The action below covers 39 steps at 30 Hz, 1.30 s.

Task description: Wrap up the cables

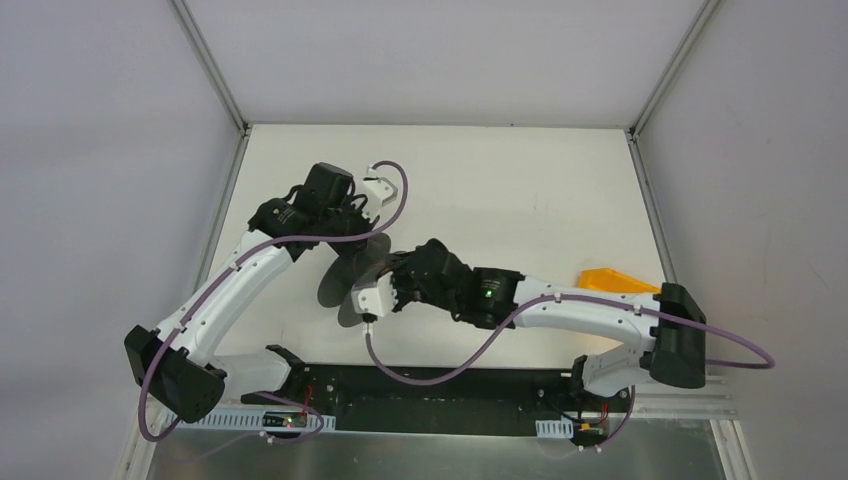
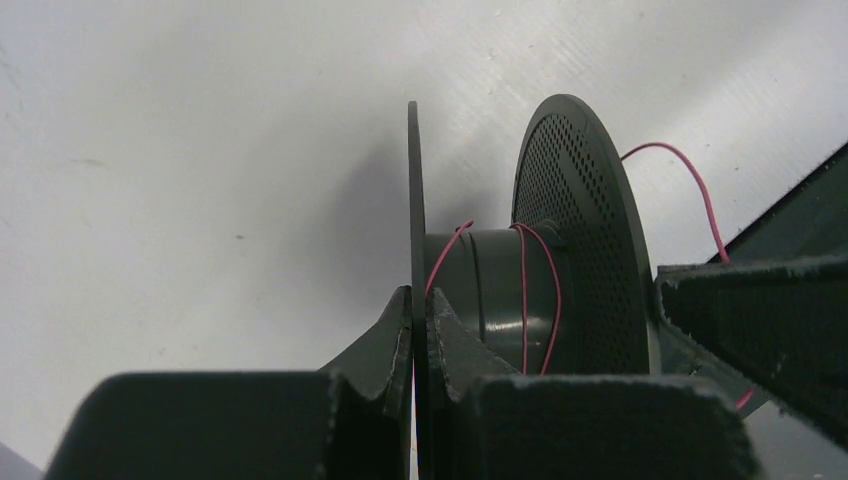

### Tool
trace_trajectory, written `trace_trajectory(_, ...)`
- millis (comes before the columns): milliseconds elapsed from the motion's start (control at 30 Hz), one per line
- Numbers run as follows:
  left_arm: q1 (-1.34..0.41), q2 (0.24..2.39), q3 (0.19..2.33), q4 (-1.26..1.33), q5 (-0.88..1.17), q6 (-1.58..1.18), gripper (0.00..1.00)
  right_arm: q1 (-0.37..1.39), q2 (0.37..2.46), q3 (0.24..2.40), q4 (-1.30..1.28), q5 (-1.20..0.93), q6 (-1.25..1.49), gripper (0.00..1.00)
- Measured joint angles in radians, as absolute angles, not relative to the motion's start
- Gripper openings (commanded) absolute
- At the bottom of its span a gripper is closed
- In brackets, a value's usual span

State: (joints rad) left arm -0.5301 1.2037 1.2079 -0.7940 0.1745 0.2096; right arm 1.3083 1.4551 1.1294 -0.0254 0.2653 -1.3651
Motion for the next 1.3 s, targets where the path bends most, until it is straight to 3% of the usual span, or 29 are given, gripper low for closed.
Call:
trace_trajectory(267, -0.537, 1.153, 1.208, -0.787, 0.356, 0.341, 0.00, 1.205, 1.348, 1.129, -0.096, 0.059, -1.176, 0.00)
trace_trajectory(1067, -0.538, 1.150, 1.202, -0.790, 0.446, 0.467, 0.00, 1.260, 1.319, 1.048, -0.049, 0.219, -1.331, 0.00)
trace_trajectory(1300, -0.538, 1.145, 1.191, -0.785, 0.457, 0.488, 0.00, 1.208, 1.314, 1.022, -0.027, 0.128, -1.209, 0.00)
